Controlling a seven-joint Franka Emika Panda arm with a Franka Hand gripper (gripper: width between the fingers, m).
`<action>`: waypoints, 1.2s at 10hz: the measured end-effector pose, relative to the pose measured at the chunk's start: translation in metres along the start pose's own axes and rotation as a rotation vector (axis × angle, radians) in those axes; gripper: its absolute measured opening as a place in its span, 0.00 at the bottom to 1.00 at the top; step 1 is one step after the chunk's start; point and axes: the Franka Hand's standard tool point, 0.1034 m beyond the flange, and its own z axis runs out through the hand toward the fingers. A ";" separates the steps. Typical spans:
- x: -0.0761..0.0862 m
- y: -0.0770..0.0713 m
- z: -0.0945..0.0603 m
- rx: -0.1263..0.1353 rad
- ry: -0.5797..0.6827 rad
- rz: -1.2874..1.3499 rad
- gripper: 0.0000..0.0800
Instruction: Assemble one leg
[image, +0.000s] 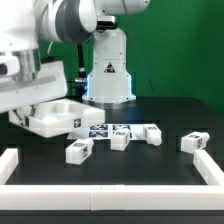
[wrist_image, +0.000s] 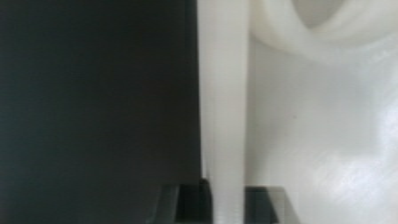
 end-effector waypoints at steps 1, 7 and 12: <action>0.019 -0.003 -0.026 -0.026 0.007 0.058 0.06; 0.119 -0.008 -0.039 -0.038 -0.012 0.386 0.06; 0.159 -0.015 -0.028 -0.017 -0.038 0.511 0.06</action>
Offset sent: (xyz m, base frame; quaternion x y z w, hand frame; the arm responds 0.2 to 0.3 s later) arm 0.0875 0.0406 0.0141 -0.0285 -0.0387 0.1637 0.9853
